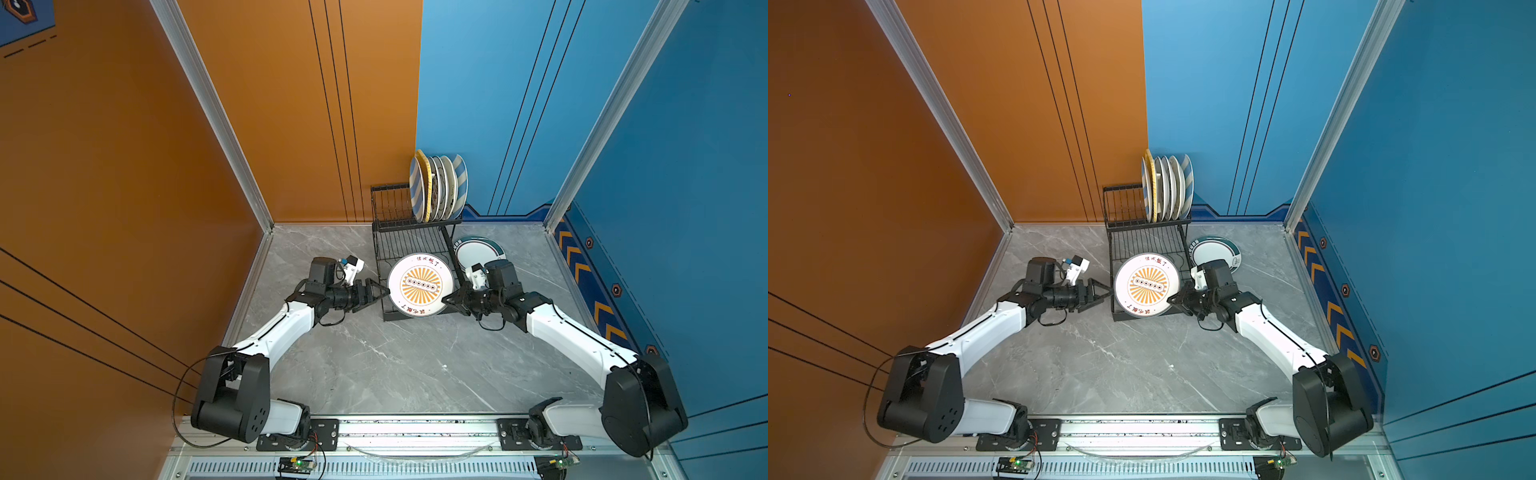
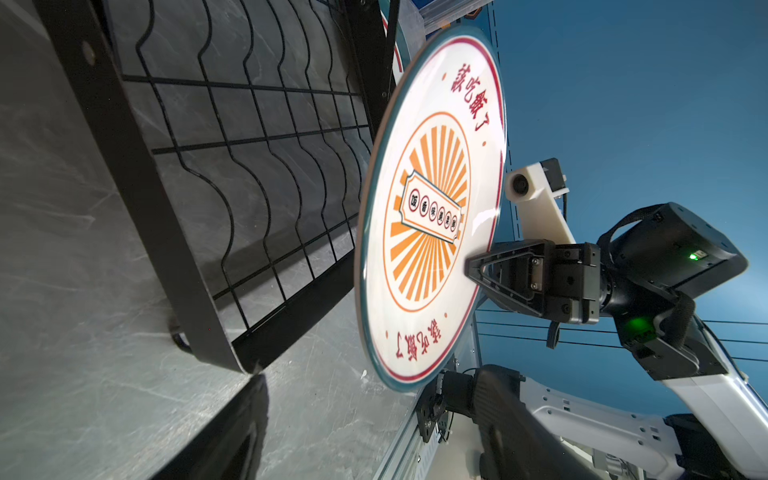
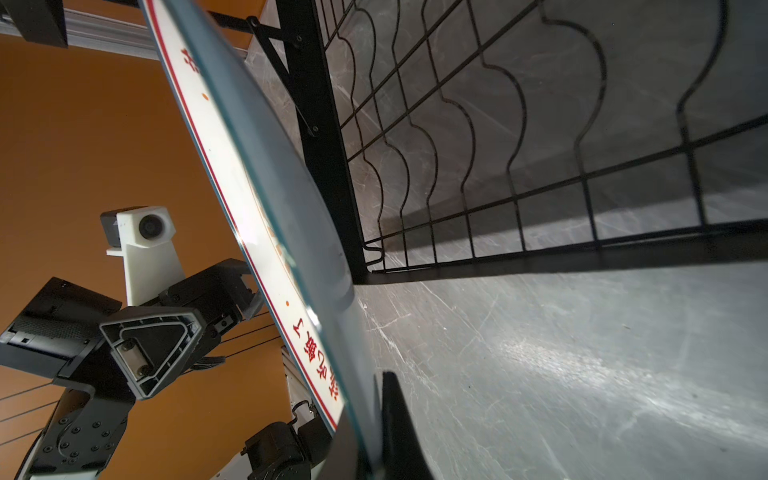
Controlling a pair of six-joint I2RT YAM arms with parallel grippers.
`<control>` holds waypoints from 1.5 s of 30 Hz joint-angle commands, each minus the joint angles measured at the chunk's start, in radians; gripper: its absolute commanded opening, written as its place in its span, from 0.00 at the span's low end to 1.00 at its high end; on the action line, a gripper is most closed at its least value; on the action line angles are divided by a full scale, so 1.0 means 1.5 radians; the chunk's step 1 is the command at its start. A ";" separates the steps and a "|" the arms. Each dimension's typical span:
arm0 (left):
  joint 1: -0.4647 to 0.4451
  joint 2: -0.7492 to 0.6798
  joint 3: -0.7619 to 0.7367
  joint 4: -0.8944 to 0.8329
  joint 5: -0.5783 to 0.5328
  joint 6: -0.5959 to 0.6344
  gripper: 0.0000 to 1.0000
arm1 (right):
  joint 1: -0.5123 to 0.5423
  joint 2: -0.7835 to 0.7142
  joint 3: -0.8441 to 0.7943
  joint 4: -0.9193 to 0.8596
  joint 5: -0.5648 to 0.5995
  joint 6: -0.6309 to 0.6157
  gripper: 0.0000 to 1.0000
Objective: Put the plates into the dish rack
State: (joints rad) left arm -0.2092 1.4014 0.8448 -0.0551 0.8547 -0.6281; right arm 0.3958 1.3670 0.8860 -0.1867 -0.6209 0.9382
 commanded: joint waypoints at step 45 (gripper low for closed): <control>0.023 -0.018 -0.007 0.031 0.108 -0.045 0.00 | 0.041 0.138 0.108 0.307 -0.172 0.028 0.28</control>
State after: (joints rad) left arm -0.1455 1.3960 0.8616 0.0231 0.9337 -0.7139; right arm 0.4553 1.5688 1.0237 0.0914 -0.8455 0.9459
